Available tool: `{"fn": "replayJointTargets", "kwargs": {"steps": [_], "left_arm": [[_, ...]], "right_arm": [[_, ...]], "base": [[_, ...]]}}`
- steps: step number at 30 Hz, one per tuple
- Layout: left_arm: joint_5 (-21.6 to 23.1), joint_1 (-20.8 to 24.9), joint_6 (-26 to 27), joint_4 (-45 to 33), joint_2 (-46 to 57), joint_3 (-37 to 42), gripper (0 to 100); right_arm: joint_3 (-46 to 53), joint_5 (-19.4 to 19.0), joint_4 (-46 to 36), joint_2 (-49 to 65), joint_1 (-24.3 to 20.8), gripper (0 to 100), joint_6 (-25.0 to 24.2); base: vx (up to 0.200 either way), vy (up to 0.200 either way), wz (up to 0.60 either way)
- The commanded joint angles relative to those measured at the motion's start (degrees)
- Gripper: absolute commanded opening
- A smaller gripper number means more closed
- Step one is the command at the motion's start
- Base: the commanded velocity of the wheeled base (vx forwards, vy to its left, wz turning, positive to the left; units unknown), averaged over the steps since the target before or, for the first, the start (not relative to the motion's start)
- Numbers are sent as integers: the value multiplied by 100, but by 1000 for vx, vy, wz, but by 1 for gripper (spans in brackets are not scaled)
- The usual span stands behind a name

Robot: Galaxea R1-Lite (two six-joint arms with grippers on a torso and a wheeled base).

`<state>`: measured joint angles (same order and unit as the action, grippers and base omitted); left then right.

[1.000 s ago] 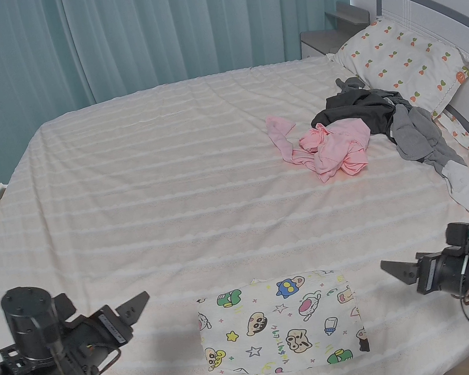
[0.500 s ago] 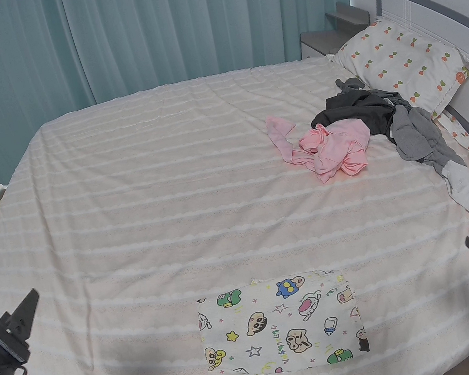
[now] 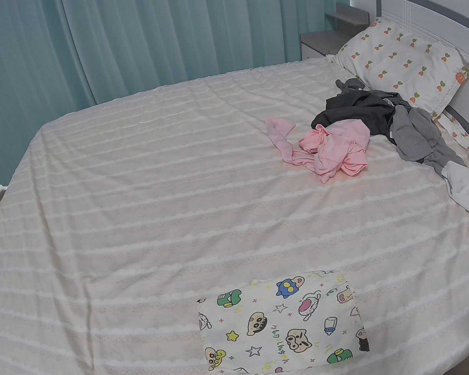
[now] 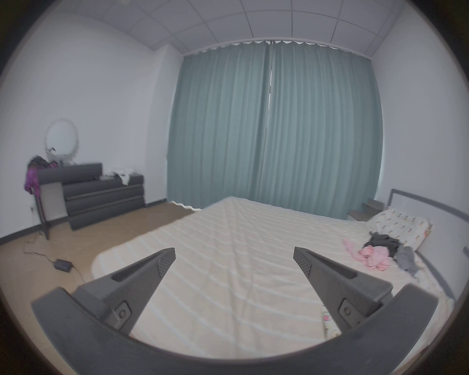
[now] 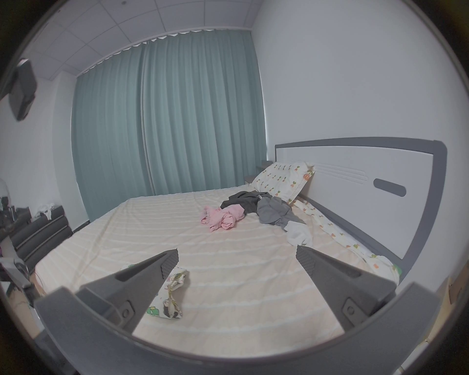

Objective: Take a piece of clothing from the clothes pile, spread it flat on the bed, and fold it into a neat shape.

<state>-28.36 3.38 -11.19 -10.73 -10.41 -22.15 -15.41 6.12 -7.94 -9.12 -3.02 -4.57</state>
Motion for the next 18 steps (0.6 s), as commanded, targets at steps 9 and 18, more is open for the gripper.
{"fn": "replayJointTargets", "kwargs": {"steps": [9, 18], "left_arm": [[-197, -382, 565, 466, 962, 1442, 100], [-214, -373, 688, 519, 962, 1881, 100]], "right_arm": [[1409, -102, 1092, 912, 302, 100, 536], [1523, -480, 1154, 903, 302, 100, 703]], "base": [[0, 0, 0], [0, 0, 0]]}}
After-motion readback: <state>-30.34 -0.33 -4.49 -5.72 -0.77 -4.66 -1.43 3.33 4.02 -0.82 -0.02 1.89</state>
